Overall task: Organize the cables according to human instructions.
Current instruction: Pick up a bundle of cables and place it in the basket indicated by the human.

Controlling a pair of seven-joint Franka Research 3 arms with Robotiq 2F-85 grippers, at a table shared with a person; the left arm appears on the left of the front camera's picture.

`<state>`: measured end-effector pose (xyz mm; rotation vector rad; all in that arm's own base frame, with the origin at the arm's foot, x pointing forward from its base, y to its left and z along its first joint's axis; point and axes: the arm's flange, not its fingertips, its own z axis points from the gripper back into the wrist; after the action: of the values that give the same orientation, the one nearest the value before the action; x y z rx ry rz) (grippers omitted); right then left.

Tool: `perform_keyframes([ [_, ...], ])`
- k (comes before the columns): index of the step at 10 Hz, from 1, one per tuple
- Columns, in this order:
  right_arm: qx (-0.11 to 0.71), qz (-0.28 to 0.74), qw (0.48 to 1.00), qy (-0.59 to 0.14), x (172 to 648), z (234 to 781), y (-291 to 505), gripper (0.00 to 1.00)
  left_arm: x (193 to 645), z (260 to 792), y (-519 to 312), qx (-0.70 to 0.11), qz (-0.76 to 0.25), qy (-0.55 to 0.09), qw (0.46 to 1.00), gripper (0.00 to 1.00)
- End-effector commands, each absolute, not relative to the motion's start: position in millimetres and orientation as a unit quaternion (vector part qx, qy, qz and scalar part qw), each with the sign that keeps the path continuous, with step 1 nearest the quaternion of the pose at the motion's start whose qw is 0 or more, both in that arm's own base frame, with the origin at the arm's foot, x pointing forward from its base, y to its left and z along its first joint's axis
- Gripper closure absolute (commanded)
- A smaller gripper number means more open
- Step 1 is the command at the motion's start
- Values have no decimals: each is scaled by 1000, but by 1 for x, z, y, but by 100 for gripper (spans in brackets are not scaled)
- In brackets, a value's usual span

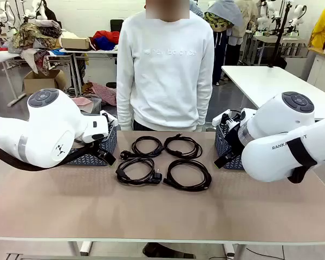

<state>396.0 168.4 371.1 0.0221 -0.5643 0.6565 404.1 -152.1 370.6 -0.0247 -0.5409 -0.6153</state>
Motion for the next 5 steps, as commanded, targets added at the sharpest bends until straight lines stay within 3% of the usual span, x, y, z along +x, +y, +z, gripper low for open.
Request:
perform_keyframes([
  [1, 11, 318, 908, -274, 396, 371, 168, 0, 404, 371, -152, -12, -299, -263, 917, 0],
  [5, 11, 318, 908, -274, 396, 371, 168, 0, 404, 371, -152, -12, -299, -263, 917, 0],
])
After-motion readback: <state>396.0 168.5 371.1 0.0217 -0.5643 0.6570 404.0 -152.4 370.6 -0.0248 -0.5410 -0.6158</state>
